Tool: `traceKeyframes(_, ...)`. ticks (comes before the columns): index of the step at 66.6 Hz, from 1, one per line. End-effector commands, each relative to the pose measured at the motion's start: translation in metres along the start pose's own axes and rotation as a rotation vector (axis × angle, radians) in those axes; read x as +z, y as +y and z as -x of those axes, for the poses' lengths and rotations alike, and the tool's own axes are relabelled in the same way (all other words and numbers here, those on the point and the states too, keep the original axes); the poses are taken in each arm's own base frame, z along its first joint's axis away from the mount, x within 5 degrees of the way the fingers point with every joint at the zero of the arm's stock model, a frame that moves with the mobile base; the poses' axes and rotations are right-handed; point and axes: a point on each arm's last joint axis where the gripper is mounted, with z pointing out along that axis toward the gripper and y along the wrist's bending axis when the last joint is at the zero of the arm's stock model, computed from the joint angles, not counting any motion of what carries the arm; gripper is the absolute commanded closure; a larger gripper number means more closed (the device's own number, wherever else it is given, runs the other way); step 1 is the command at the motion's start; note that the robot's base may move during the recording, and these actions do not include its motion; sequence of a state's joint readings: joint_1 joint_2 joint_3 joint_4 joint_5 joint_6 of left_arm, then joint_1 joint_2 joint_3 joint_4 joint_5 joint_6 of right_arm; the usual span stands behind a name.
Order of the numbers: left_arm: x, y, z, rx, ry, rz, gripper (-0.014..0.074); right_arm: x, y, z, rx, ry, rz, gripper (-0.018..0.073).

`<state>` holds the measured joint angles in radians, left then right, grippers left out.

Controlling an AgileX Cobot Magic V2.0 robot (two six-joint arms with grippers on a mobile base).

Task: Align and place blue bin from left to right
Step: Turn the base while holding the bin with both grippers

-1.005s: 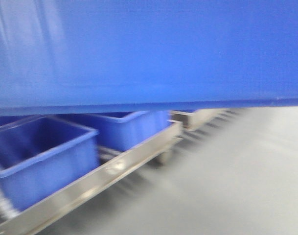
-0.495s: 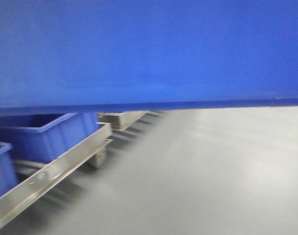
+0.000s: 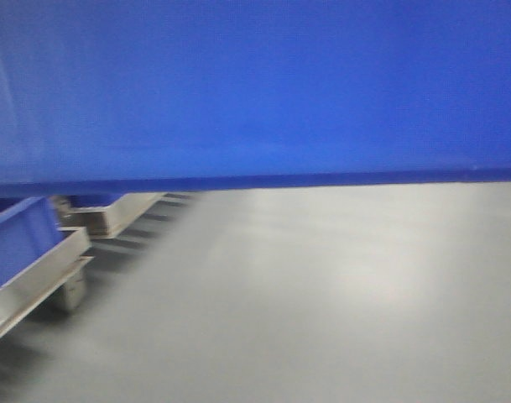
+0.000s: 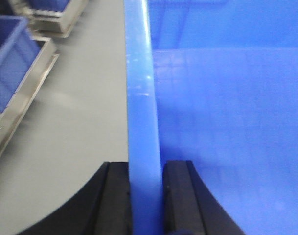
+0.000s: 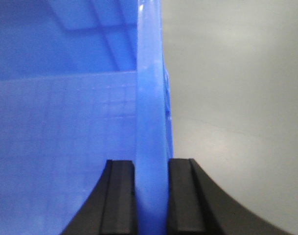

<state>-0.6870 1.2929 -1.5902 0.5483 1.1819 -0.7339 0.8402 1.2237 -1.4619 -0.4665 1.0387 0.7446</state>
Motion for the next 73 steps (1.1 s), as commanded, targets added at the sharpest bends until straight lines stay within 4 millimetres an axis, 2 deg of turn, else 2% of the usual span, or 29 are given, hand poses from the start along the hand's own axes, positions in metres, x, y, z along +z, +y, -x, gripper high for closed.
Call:
traceKeyframes(1, -0.0093, 0.0009, 0.0076, 0.006, -0.082, -0.025, 0.0707, -0.0094, -0.0021, 0.0098, -0.015, -0.098, 0.018, 0.0637)
traceKeyframes(73, -0.0093, 0.0011, 0.0077, 0.006, -0.083, -0.024, 0.0707, -0.0094, -0.0021, 0.0098, -0.015, -0.098, 0.018, 0.0637)
